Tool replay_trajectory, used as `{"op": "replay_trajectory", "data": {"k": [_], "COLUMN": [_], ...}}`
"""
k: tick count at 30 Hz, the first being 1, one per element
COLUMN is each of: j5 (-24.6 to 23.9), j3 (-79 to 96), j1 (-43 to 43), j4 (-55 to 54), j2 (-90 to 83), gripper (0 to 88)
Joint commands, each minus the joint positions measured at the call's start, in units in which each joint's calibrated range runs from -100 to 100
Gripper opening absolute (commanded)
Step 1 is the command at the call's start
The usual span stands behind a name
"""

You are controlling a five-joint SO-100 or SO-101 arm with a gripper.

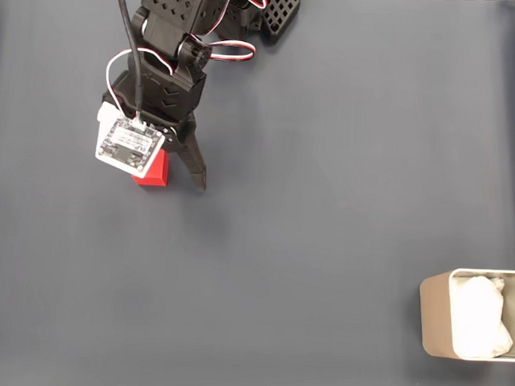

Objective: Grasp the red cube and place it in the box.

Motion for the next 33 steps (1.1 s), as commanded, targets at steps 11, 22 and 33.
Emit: {"op": "replay_trajectory", "data": {"k": [11,22,33], "j5": [-1.17,-0.83,0.15], "j3": [-0.21,2.71,3.35], "j1": [-1.26,-2.61,-2.61], "j4": [-0.26,1.22,1.22], "j2": [-2.08,-6.24,-7.71], "gripper": [39.7,36.3,23.6]}}
